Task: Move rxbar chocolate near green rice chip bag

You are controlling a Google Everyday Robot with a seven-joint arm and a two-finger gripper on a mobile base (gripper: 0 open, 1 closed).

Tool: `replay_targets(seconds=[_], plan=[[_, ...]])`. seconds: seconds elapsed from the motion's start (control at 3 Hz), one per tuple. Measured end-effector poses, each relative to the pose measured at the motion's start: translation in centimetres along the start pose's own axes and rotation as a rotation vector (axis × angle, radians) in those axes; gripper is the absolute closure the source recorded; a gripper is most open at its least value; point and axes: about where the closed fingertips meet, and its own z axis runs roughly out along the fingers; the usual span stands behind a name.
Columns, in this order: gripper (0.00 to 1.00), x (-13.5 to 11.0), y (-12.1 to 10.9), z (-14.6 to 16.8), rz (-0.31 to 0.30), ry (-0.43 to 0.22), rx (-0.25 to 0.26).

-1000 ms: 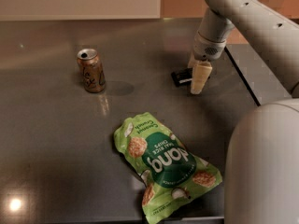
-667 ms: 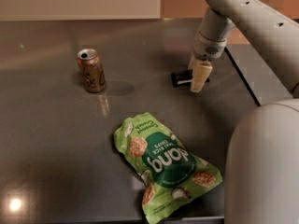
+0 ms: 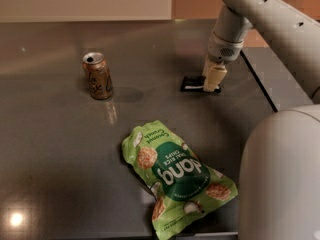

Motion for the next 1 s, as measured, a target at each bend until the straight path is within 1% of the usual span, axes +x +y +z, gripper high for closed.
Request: replay_targets(seconds=[0.33, 0.67, 1.0], plan=[[1.00, 0.0, 2.1, -1.9, -0.008, -0.023, 0.044], [1.00, -0.4, 7.0, -3.5, -0.036, -0.037, 0.050], [1.00, -0.6, 12.5, -4.6, -0.067, -0.036, 0.033]])
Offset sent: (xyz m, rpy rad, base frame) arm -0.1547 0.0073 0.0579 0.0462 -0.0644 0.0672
